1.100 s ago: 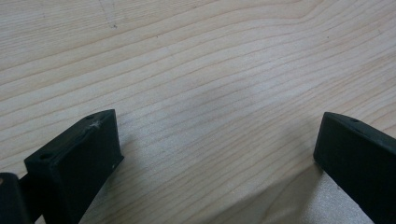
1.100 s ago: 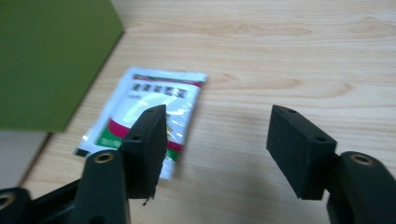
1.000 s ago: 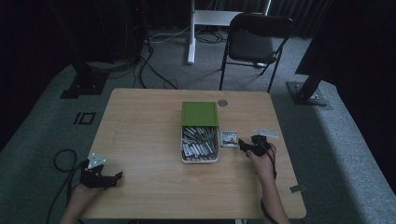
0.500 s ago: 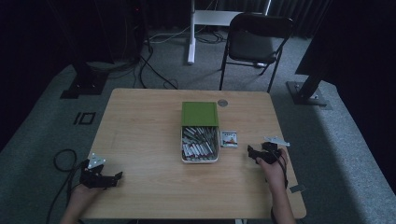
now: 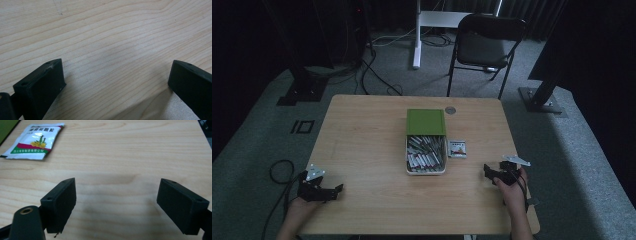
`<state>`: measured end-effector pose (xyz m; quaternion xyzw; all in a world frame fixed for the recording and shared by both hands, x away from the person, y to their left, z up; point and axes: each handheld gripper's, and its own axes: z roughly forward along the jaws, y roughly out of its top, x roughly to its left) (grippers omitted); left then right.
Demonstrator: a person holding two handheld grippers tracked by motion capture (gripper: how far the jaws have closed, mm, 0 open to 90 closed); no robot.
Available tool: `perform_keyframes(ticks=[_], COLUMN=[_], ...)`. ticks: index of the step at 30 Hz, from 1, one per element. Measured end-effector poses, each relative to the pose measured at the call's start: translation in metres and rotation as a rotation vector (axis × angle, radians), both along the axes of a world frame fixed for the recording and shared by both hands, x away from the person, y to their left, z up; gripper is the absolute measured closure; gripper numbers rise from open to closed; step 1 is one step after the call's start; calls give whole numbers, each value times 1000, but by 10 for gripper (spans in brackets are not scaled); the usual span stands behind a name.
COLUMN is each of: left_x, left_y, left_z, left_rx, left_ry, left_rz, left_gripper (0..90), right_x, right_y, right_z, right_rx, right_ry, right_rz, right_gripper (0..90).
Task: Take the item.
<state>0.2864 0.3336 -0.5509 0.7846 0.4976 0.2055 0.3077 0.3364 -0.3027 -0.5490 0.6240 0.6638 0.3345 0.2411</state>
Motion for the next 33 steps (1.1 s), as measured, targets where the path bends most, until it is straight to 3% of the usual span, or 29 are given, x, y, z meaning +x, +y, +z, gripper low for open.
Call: perform_keyframes(ticks=[16,21,26,33], left_x=[0,0,0,0], left_y=[0,0,0,0], left_z=[0,0,0,0], left_rx=[-1,-1,-1,0], left_ry=[-1,-2,-1,-2], left_rz=[0,0,0,0], left_gripper=[14,14,14,14], right_x=[-30,-39,-47,-50], right_y=[-17,-16,-11,-8], right_z=[-7,-6,-8,-8], right_rx=[-25,-37,-80,-77], right_ry=[15,24,23,27], right_rz=[-81,-90,-94,-102], right_gripper=[160,160,139,136])
